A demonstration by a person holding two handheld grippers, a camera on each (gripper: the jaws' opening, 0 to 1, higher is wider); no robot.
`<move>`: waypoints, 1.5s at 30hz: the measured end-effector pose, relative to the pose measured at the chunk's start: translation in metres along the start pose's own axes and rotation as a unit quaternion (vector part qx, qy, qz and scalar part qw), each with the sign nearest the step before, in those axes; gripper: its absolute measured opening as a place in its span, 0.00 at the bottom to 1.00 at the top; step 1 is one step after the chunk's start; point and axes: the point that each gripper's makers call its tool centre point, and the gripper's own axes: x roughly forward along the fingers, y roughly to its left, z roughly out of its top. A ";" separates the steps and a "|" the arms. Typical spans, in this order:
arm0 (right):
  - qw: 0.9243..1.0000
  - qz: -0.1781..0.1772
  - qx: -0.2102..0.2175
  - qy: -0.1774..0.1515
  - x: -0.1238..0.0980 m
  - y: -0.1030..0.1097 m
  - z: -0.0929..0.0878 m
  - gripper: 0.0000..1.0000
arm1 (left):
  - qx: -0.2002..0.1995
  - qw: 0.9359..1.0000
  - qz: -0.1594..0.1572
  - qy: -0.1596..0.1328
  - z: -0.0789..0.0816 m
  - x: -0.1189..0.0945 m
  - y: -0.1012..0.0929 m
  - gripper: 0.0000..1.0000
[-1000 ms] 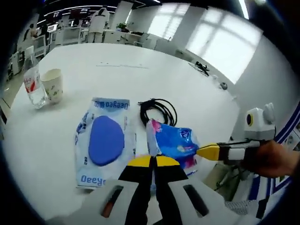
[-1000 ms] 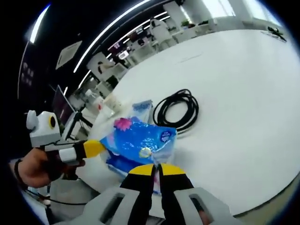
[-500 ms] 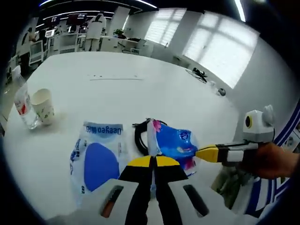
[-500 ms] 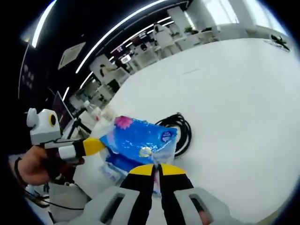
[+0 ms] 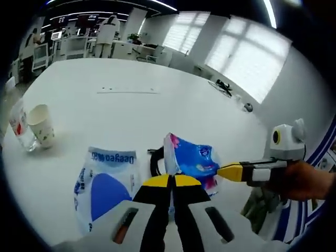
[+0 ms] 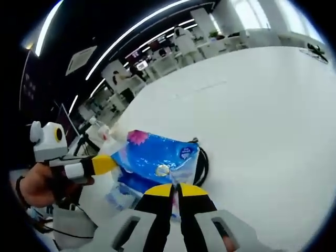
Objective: Arrange the tabletop items into an orderly group along one side of the table until the central work area is clear of visible clutter.
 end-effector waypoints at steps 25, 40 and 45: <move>0.999 0.001 -0.042 -0.016 0.076 -0.037 0.111 0.00 | -0.093 0.995 -0.005 -0.044 0.077 0.081 0.054 0.00; 0.999 -0.006 -0.045 0.012 0.139 -0.065 0.129 0.00 | -0.149 0.988 0.004 -0.042 0.082 0.125 0.097 0.00; 0.999 -0.010 -0.039 0.021 0.127 -0.054 0.121 0.00 | -0.154 0.988 0.011 -0.032 0.073 0.135 0.100 0.00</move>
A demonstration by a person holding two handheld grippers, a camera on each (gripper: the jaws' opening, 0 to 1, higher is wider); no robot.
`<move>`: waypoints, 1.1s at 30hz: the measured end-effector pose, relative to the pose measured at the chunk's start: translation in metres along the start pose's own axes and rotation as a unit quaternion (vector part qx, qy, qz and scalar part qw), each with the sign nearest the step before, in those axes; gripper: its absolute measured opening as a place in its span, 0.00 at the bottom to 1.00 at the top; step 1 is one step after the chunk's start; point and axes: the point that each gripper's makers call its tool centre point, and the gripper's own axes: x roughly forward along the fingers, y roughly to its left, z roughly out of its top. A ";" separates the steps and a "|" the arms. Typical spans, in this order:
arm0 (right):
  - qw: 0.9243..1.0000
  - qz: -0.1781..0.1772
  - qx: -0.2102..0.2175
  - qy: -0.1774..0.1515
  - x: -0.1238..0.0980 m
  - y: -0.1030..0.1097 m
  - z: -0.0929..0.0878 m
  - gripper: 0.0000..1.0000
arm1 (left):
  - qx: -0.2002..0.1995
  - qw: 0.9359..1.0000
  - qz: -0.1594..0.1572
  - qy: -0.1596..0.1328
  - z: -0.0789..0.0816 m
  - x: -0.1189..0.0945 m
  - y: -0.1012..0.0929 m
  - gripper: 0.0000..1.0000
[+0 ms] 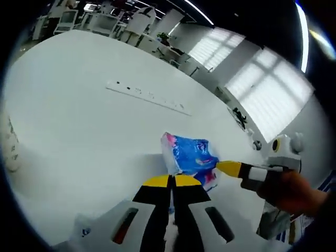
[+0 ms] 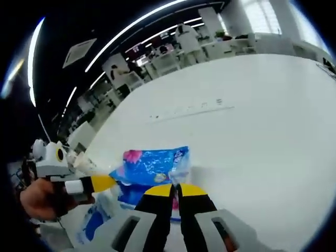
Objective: Arrange the tabletop items into an orderly group along one side of the table until the central work area is clear of visible clutter.
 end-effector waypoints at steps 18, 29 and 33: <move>0.999 -0.021 0.022 0.019 0.014 -0.030 -0.006 0.01 | -0.049 0.999 0.005 0.002 -0.011 0.027 0.002 0.00; 0.999 -0.036 0.014 0.015 0.028 -0.045 0.001 0.06 | -0.068 0.998 -0.016 0.011 -0.008 0.023 -0.004 0.11; 0.999 -0.040 0.014 0.010 0.017 -0.034 0.001 0.10 | -0.050 0.999 -0.018 0.008 -0.003 0.018 -0.005 0.12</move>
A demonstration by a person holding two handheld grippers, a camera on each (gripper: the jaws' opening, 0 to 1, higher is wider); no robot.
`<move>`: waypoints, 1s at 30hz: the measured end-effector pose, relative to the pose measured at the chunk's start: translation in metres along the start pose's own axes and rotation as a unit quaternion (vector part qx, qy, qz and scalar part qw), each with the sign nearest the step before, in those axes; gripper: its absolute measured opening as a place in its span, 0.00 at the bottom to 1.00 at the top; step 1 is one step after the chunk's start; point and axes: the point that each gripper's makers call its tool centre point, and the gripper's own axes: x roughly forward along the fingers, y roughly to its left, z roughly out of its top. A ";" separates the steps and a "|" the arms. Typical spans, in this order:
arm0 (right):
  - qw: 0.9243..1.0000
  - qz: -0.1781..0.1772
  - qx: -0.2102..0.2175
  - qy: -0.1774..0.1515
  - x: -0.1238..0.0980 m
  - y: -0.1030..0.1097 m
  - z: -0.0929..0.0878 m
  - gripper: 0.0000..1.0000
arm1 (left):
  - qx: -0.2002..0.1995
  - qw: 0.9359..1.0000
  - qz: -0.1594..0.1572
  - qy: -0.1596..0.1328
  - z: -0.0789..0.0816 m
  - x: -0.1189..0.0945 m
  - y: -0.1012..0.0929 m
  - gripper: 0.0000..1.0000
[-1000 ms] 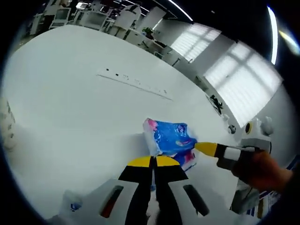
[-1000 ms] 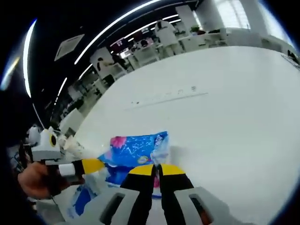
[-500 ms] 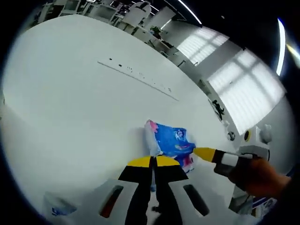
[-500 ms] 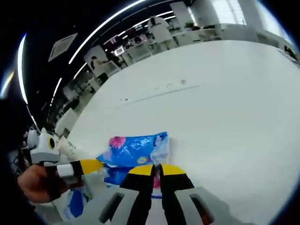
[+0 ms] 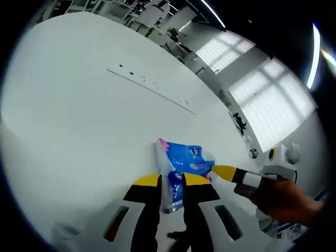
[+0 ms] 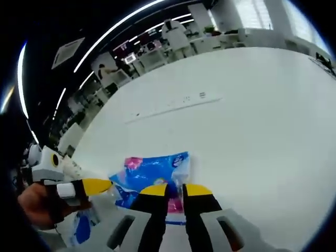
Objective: Arrange the tabletop items into an orderly group along one side of the table until the central work area is clear of visible clutter.
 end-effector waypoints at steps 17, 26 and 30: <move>0.998 -0.023 -0.033 -0.037 -0.013 0.001 0.020 0.18 | 0.036 0.999 0.015 0.002 0.003 -0.028 -0.004 0.19; 0.998 -0.007 -0.058 -0.026 -0.021 0.025 0.011 0.16 | 0.039 0.999 0.025 -0.012 0.003 -0.056 -0.002 0.18; 0.997 0.001 -0.070 -0.018 -0.026 0.040 -0.001 0.16 | 0.037 0.999 0.036 -0.018 0.000 -0.074 0.003 0.18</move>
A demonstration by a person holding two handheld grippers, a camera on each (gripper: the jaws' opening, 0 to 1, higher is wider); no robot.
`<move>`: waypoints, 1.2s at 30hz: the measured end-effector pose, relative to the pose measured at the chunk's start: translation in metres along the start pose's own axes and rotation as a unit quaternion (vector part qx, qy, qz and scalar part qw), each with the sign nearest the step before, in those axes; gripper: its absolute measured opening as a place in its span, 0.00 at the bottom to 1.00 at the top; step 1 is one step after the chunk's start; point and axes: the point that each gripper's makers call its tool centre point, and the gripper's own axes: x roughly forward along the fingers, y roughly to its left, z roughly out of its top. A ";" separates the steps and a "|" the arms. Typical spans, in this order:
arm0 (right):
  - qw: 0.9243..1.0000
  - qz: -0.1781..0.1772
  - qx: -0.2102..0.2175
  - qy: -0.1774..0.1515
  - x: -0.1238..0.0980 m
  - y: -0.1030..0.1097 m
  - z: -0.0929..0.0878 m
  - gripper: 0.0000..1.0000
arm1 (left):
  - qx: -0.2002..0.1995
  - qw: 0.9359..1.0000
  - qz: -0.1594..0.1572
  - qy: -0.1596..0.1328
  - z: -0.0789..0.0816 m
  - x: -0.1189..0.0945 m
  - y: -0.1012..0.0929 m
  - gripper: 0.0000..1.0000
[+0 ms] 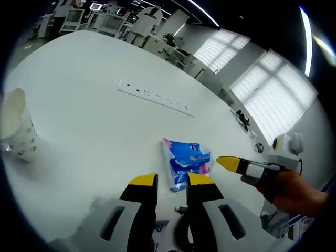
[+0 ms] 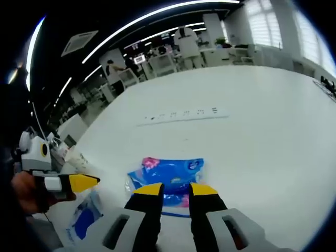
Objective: Arrange the tabletop items into an orderly group along one side of the table until the central work area is clear of visible clutter.
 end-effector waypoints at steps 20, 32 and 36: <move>0.995 0.050 -0.079 0.035 -0.023 0.043 -0.040 0.17 | 0.010 0.999 0.038 -0.006 -0.051 -0.098 0.041 0.18; 0.991 0.074 -0.096 0.049 -0.030 0.065 -0.056 0.17 | 0.005 0.998 0.057 -0.011 -0.073 -0.139 0.055 0.18; 0.990 0.081 -0.101 0.053 -0.027 0.072 -0.061 0.17 | 0.000 0.998 0.065 -0.013 -0.079 -0.149 0.061 0.18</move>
